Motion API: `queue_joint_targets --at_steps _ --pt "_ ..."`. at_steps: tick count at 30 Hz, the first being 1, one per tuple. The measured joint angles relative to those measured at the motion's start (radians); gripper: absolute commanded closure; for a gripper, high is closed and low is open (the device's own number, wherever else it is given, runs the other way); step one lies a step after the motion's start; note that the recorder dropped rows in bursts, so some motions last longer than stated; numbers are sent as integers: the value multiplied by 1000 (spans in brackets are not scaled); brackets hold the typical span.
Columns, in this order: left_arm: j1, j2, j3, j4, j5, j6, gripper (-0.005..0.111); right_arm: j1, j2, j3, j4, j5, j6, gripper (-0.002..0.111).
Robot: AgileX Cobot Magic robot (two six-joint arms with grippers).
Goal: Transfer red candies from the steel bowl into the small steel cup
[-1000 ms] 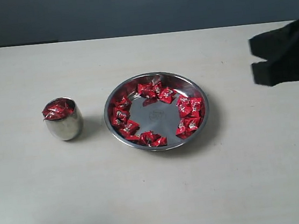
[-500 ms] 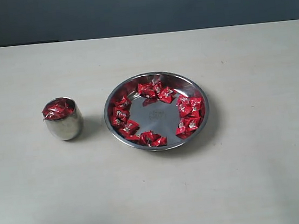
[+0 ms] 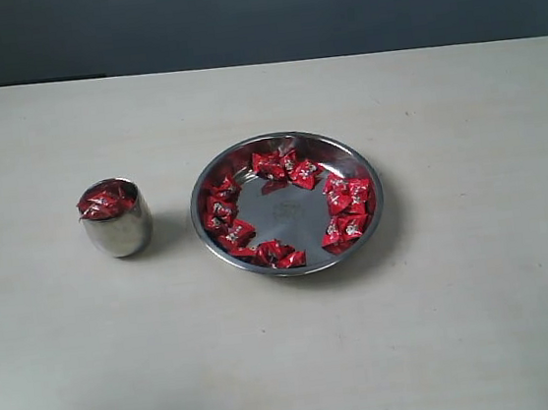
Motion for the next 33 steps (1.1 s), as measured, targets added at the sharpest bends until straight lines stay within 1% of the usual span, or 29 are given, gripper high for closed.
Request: queue_joint_targets --at_steps 2,4,9,33 --pt "0 0 0 0 0 0 106 -42 0 0 0 2 -31 108" --pt "0 0 0 0 0 0 106 -53 0 0 0 4 -86 108" --pt "0 0 0 0 0 0 106 -53 0 0 15 4 -125 108" --pt "0 0 0 0 0 0 106 -53 0 0 35 4 -131 108"
